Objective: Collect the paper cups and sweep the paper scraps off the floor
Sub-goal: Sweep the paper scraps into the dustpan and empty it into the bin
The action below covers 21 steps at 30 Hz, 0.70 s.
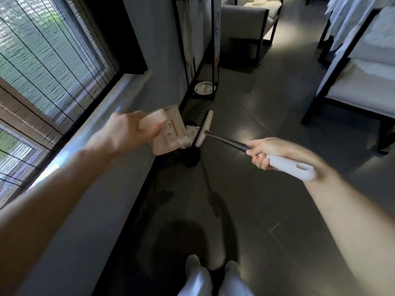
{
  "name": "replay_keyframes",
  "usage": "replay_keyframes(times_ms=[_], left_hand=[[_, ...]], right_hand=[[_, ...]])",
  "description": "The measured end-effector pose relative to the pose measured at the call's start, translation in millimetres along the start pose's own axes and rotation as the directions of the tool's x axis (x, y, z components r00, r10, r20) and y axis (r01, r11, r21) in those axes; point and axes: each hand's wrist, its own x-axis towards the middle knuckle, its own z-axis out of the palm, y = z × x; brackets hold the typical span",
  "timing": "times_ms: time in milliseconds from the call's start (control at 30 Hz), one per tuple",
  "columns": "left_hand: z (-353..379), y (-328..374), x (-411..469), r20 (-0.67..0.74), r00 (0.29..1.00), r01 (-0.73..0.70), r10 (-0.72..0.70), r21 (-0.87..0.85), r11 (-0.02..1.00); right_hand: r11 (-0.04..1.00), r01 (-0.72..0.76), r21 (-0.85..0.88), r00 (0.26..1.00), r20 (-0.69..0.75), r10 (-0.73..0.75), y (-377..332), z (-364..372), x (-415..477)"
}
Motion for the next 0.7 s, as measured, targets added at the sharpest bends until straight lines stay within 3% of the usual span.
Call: replay_keyframes(times_ms=[167,233,300,367,433,500,600,700], left_hand=[[-48.1,-20.1,-16.7,-0.233,0.972,-0.075,0.024,-0.213,0.974],[-53.0,-44.4,-14.7,-0.287,0.958,-0.066,0.005,-0.203,0.977],[-45.7,-71.3,-9.1,-0.307,0.948,0.013,-0.077,-0.206,0.979],[-32.1,-95.4,-1.3,-0.281,0.948,0.106,-0.152,-0.173,0.979],[-16.4,-115.3,4.6,-0.218,0.956,0.169,-0.195,-0.135,0.976],[-0.8,-125.9,9.8,-0.175,0.970,0.150,-0.168,-0.113,0.982],[16.0,-139.7,26.8,-0.101,0.989,0.095,-0.106,-0.112,0.989],[19.4,-150.3,43.1,-0.008,1.000,0.029,-0.030,-0.158,0.987]], right_hand=[[0.994,0.057,0.097,0.990,0.125,-0.069,-11.6,-2.5,-12.5],[0.940,0.199,0.279,0.948,0.187,-0.256,-26.1,-3.7,-15.8],[0.799,0.353,0.487,0.854,0.181,-0.488,-49.8,-4.6,-11.1],[0.703,0.449,0.552,0.782,0.138,-0.608,-76.6,7.2,-2.2],[0.698,0.613,0.371,0.746,0.019,-0.665,-99.5,28.0,16.3],[0.689,0.723,-0.044,0.681,-0.116,-0.723,-113.0,49.3,41.7],[0.595,0.601,-0.534,0.649,-0.109,-0.753,-113.8,67.1,82.3],[0.495,0.501,-0.710,0.656,-0.061,-0.752,-104.3,76.7,110.8]])
